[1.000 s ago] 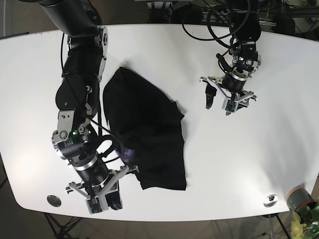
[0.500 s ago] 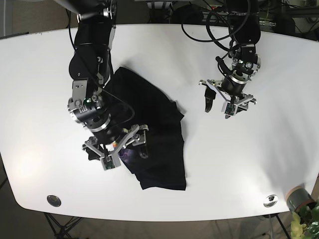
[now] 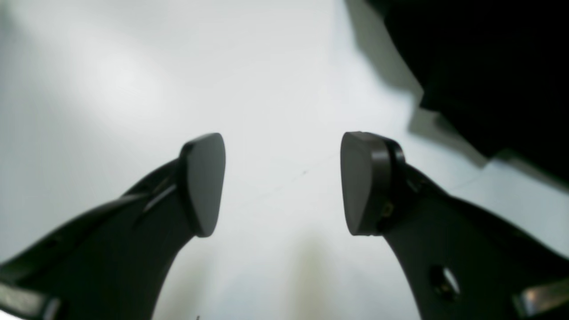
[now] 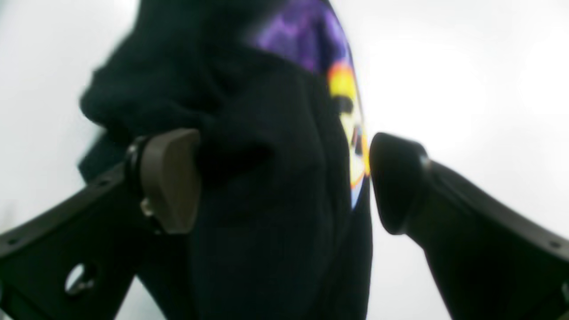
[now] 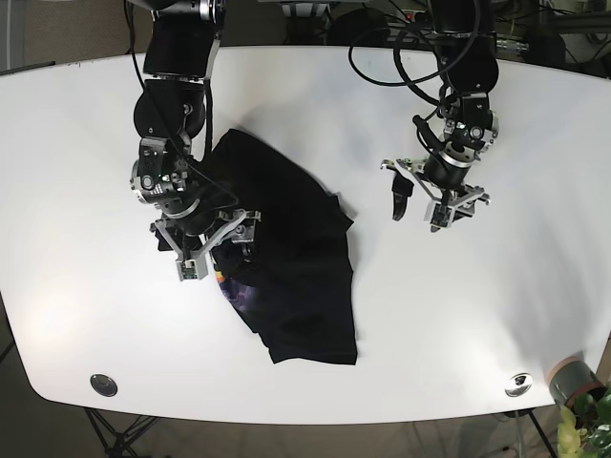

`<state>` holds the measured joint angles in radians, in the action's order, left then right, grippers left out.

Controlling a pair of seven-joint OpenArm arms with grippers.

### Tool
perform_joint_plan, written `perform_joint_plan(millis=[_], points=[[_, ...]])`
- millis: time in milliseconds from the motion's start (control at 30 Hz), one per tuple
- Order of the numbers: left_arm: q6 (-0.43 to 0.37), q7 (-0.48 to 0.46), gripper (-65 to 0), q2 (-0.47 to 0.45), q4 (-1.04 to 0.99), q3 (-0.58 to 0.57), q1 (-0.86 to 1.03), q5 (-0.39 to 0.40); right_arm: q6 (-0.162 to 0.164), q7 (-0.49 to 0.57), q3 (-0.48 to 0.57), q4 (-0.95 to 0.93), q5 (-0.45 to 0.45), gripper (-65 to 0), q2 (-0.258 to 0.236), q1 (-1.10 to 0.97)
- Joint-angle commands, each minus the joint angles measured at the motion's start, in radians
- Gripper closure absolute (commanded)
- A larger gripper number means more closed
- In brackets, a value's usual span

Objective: Fold the T-shirt properly

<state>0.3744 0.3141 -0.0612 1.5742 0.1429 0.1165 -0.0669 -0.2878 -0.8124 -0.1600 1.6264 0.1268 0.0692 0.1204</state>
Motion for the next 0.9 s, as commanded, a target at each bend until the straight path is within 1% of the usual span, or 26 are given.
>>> perform_joint_plan(millis=[0,167,233,300,333,367,433,467,500,567,667,700,767,867], points=[[-0.004,-0.023,-37.4,-0.006,0.018,0.001,-0.008,0.011,-0.012,0.029,-0.003,-0.030,0.015,-54.7,0.005,0.042],[-0.004,-0.023,-37.4,-0.006,0.018,0.001,-0.008,0.011,-0.014,0.035,-0.003,-0.058,0.015,-53.9,0.011,0.045],[-0.004,-0.023,-37.4,-0.006,0.018,0.001,-0.008,0.011,-0.014,0.047,-0.003,-0.070,0.015,-49.6,0.017,0.045],[-0.004,-0.023,-37.4,-0.010,0.018,0.001,-0.008,0.011,-0.017,0.075,-0.003,-0.093,0.015,-39.3,0.027,0.045],[-0.004,-0.023,-37.4,-0.010,0.018,0.001,-0.008,0.011,-0.017,0.087,-0.003,-0.102,0.015,-32.2,0.028,0.045],[-0.004,-0.023,-37.4,-0.010,0.018,0.001,-0.008,0.011,-0.017,0.095,-0.003,-0.113,0.015,-22.2,0.028,0.045],[-0.004,-0.023,-37.4,-0.010,0.018,0.001,-0.008,0.011,-0.020,0.097,-0.003,-0.127,0.015,-10.1,0.028,0.046],[-0.004,-0.023,-37.4,-0.012,0.019,0.001,-0.008,0.011,-0.020,0.097,-0.003,-0.131,0.015,-1.9,0.030,0.048],[-0.004,-0.023,-37.4,-0.012,0.021,0.002,-0.008,0.011,-0.020,0.097,-0.003,-0.130,0.015,-1.7,0.030,0.049],[-0.004,-0.023,-37.4,-0.012,0.022,0.002,-0.008,0.011,-0.020,0.097,0.000,-0.127,0.020,-4.3,0.030,0.051],[-0.004,-0.023,-37.4,-0.007,0.025,0.002,-0.008,0.011,-0.015,0.094,0.001,-0.097,0.081,-1.9,0.024,0.054],[-0.004,-0.023,-37.4,-0.006,0.025,0.002,-0.008,0.011,-0.012,0.080,0.001,-0.077,0.104,-1.9,0.019,0.060],[-0.004,-0.023,-37.4,-0.006,0.025,0.002,-0.010,0.011,-0.011,0.047,0.001,-0.045,0.121,-1.9,0.002,0.086],[-0.004,-0.023,-37.4,-0.006,0.027,-0.019,-0.010,0.012,-0.011,-0.009,0.001,0.002,0.132,-1.9,-0.010,0.134]])
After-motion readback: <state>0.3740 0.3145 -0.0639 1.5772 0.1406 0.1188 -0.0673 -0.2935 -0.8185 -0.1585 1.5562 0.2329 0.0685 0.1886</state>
